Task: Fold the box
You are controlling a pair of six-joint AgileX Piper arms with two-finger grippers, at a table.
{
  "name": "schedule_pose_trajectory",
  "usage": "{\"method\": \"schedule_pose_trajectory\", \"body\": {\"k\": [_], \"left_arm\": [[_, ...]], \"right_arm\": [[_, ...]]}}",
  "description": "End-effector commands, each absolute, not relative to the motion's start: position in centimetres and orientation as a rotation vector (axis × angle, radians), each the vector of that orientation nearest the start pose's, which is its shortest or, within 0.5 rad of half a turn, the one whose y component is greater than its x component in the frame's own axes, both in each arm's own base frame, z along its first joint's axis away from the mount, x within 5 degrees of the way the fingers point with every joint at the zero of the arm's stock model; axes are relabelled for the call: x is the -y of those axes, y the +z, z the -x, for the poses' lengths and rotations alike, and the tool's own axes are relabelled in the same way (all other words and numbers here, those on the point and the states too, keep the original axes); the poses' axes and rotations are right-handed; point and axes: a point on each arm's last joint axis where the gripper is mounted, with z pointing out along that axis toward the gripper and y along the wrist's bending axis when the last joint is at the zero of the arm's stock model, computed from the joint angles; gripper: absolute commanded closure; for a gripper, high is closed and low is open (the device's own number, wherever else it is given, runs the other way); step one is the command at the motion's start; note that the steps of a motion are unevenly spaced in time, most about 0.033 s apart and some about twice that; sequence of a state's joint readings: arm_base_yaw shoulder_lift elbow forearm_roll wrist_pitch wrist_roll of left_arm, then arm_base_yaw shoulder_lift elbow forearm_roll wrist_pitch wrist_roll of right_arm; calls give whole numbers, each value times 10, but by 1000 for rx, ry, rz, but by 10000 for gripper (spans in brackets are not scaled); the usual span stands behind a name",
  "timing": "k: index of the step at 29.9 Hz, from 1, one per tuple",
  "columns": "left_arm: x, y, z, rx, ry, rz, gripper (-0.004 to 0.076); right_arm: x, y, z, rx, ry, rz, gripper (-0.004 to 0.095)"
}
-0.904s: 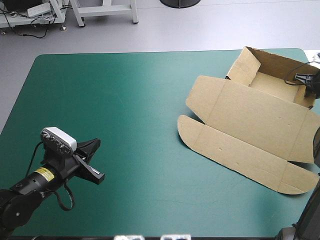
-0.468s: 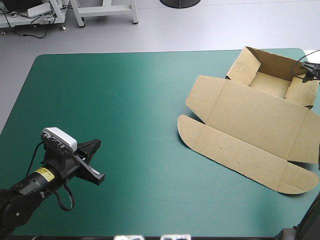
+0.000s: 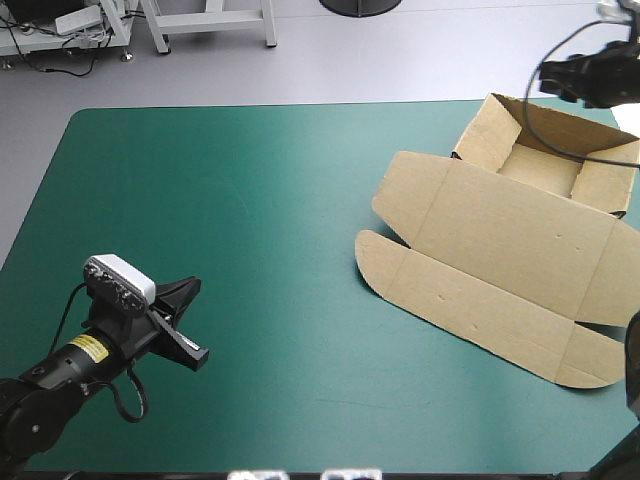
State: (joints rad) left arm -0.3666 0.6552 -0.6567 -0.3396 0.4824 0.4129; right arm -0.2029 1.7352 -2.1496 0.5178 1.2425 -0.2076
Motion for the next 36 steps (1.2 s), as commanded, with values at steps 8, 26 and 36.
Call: {"method": "schedule_pose_trajectory", "body": {"k": [8, 26, 36], "left_arm": [[60, 353, -120, -1769, -336, -498, 729], [46, 290, -88, -1737, -405, -386, 729], [46, 282, -86, -1757, -431, -370, 729]], "right_arm": [[-96, 492, -254, -2107, 283, 525, 630], [-82, 294, -145, -2052, 339, 564, 829], [-79, 271, -141, -2061, 320, 573, 931]]}}
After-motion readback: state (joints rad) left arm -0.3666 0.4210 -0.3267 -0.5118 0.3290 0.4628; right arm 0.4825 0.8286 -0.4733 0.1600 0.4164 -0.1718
